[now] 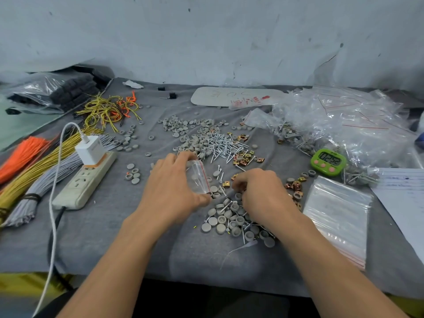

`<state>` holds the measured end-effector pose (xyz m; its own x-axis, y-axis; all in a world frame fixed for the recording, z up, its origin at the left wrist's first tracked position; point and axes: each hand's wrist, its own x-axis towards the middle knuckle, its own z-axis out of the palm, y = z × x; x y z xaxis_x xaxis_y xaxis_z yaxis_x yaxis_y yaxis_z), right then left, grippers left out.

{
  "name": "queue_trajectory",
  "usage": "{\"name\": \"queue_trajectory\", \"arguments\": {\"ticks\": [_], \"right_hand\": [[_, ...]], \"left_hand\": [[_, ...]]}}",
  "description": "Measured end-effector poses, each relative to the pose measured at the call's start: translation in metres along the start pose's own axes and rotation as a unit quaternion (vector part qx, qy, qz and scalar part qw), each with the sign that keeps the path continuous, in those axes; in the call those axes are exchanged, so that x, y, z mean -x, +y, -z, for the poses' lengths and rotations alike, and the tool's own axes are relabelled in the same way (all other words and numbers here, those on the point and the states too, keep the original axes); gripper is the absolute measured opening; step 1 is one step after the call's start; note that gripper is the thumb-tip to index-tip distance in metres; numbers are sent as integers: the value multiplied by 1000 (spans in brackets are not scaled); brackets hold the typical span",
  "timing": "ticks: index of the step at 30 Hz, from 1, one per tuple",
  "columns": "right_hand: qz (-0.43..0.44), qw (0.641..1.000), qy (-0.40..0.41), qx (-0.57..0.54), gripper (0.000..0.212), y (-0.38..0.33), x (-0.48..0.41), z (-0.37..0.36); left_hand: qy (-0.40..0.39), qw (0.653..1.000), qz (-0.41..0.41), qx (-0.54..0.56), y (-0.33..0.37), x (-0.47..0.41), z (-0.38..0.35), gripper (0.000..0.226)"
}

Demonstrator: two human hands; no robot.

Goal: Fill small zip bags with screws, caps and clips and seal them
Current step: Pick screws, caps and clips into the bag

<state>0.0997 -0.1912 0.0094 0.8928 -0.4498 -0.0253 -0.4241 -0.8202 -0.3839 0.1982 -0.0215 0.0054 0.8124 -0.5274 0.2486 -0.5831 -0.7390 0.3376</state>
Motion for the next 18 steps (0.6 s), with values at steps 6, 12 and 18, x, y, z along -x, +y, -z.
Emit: {"name": "queue_trajectory", "arguments": {"ticks": [6,12,18], "right_hand": [[2,996,61,-59,38,0,12,4],[2,998,-66,22,29,-9,13,8],[21,991,96,-92,24,-1,11,-9]], "left_hand": [[29,999,-24,30,6,-1,4,89],[50,997,-4,58,-6,-2,19,75],[2,996,2,86,-4,-3,17,66]]}}
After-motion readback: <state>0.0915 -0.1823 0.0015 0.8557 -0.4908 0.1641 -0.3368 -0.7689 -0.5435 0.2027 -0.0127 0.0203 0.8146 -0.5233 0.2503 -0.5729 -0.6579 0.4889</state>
